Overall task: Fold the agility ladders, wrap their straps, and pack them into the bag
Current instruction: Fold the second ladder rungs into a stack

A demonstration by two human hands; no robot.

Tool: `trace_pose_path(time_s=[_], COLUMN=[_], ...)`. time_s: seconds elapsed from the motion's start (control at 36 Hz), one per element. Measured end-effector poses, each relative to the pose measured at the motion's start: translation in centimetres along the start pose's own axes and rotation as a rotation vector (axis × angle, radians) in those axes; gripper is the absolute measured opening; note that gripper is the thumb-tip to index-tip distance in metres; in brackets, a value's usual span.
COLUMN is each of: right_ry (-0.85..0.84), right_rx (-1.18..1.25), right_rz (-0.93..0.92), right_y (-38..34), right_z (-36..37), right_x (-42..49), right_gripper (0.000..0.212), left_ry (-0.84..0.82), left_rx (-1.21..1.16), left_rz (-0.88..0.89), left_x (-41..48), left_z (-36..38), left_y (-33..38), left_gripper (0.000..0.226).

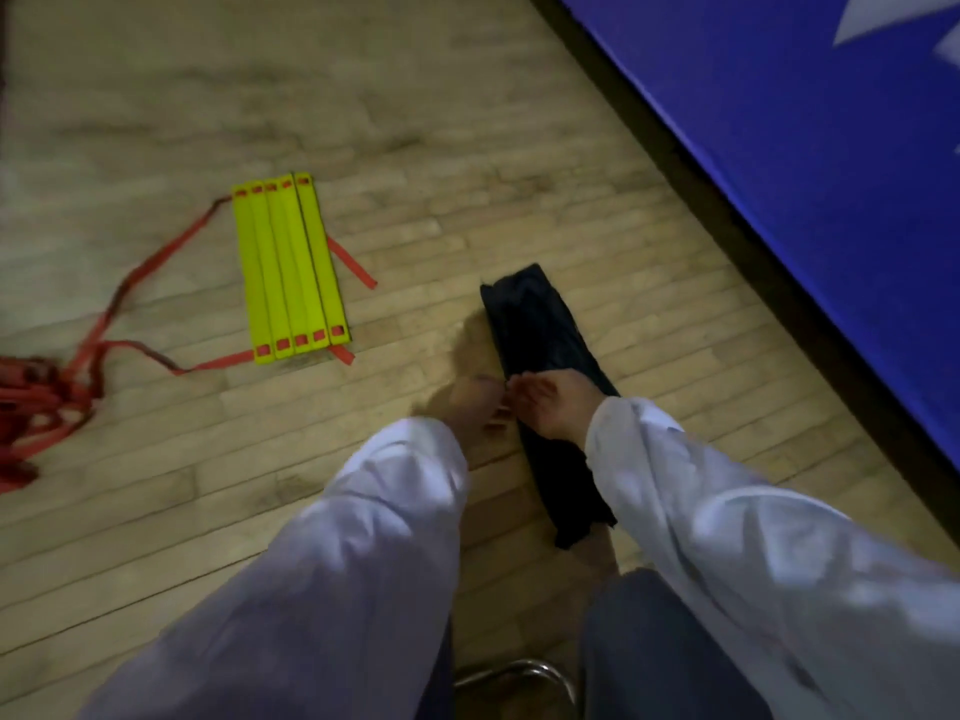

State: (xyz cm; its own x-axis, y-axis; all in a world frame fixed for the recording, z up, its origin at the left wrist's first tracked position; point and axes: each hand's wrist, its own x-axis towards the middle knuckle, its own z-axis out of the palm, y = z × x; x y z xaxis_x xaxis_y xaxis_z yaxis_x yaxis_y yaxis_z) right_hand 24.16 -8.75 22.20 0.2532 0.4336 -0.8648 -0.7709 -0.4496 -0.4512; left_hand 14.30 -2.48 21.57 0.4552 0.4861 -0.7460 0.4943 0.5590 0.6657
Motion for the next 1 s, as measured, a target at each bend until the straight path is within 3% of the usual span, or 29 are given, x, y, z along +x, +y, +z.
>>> trace_pose_path(time_s=[0.03, 0.06, 0.19, 0.31, 0.5, 0.75, 0.86, 1.0], right_ry=[0.031, -0.054, -0.075, -0.097, -0.192, -0.215, -0.396, -0.266], right_rx=[0.122, 0.088, -0.003, -0.016, 0.058, -0.029, -0.11, -0.227], right_rz=[0.053, 0.043, -0.098, -0.153, -0.124, -0.051, 0.009, -0.011], right_y=[-0.6, -1.2, -1.1, -0.5, 2.5, 3.9, 4.1, 4.3], right_z=[1.2, 2.7, 8.1, 12.9, 18.2, 22.6, 24.4, 26.2], right_x=[-1.4, -3.6, -11.5, -16.4, -20.6, -17.6, -11.8, -4.8], right_gripper=[0.034, 0.033, 0.03, 0.025, 0.021, 0.027, 0.057, 0.027], left_ry=[0.013, 0.041, 0.021, 0.066, 0.105, 0.17, 0.235, 0.274], left_rx=[-0.076, -0.117, -0.209, -0.156, -0.183, -0.327, -0.363, -0.426], left_rz=[0.005, 0.034, 0.202, 0.309, 0.302, 0.25, 0.204, 0.138], left_x=[-1.3, -3.0, -11.2, -16.6, -21.2, -19.8, -15.8, -9.1], left_z=[-0.6, -1.7, -7.6, -11.7, -16.3, -20.6, -23.3, -25.7], left_y=[1.1, 2.1, 5.1, 5.2, 4.1, 2.1, 1.3, 0.1], left_gripper=[0.013, 0.014, 0.017, 0.006, 0.013, 0.014, 0.016, 0.023])
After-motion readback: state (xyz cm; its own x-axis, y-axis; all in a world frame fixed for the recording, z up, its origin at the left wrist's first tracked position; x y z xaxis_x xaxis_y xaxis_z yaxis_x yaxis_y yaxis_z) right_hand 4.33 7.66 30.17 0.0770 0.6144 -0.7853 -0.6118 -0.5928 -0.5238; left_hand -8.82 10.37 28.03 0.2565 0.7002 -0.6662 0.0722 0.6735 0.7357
